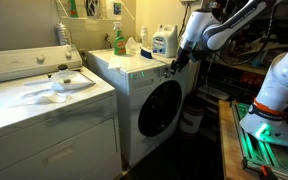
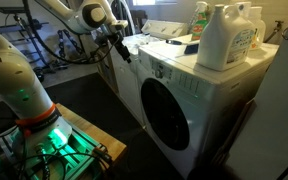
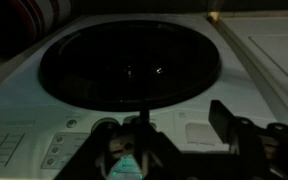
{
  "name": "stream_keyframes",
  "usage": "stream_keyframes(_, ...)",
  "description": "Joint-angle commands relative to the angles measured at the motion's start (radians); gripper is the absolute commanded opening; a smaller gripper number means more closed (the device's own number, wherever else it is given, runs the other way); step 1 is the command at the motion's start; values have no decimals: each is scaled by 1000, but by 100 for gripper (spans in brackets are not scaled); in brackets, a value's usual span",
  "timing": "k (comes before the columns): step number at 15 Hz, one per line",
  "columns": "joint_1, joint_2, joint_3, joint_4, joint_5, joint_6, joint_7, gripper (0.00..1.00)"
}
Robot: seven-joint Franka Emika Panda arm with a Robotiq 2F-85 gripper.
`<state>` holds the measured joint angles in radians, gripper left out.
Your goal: Push the button on the washing machine
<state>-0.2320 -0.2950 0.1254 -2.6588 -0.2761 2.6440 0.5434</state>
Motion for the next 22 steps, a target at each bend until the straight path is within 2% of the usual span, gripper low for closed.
stream_keyframes(1, -83, 86, 35, -4, -164, 110, 173, 33)
stream_keyframes(4, -95, 165, 14, 18, -272, 154, 254, 11)
stream_keyframes(5, -128, 192, 37, 26, -308, 169, 290, 2)
stream_keyframes(6, -137, 216, 34, 35, -346, 185, 320, 0)
stream_keyframes(12, -172, 338, 11, 135, -556, 240, 481, 0)
stream_keyframes(13, -167, 362, 12, 149, -533, 238, 470, 0)
stream_keyframes(14, -162, 302, 16, 114, -505, 211, 441, 1)
stream_keyframes(19, -162, 355, 16, 149, -505, 216, 441, 0)
stream_keyframes(22, -162, 381, 3, 190, -559, 204, 500, 0)
